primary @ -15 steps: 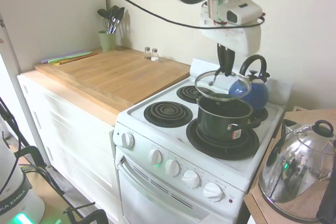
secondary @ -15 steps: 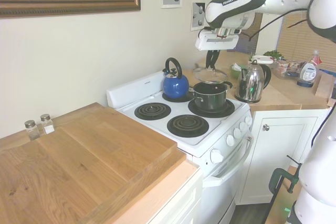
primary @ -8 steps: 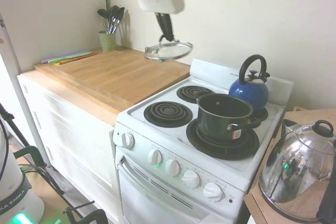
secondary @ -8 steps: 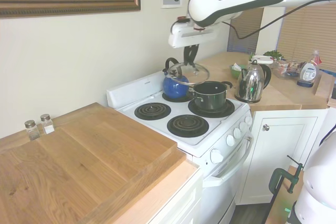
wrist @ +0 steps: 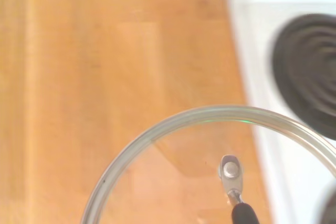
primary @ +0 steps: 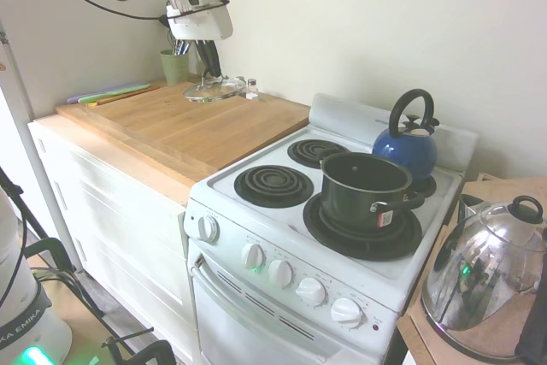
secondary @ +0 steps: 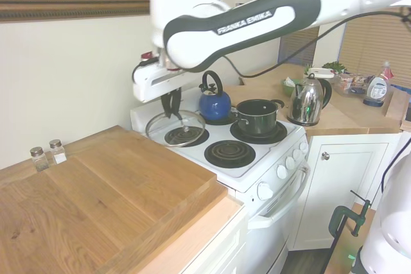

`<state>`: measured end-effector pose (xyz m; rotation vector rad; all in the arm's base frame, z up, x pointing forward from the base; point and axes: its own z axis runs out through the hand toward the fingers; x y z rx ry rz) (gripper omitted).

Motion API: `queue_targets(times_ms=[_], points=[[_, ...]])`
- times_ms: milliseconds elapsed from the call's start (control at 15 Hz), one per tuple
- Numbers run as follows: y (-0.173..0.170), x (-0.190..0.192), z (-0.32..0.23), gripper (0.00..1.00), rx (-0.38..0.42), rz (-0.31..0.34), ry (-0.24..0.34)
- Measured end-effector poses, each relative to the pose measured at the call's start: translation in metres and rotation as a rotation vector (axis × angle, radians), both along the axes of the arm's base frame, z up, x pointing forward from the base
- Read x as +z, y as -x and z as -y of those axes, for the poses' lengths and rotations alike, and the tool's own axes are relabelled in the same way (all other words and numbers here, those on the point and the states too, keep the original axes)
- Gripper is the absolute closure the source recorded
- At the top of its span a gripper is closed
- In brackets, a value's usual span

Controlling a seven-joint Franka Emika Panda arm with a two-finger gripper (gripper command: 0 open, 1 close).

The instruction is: Uncover the lid of the pot

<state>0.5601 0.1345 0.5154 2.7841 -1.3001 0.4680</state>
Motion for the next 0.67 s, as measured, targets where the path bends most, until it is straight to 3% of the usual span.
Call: queue_targets(times_ms=[333, 667], points=[[-0.071, -0.057, -0.03, 1.0, 0.015, -0.071, -0.016], [-0.107, -0.098, -0.031, 1.0, 0.001, -0.106, -0.022]])
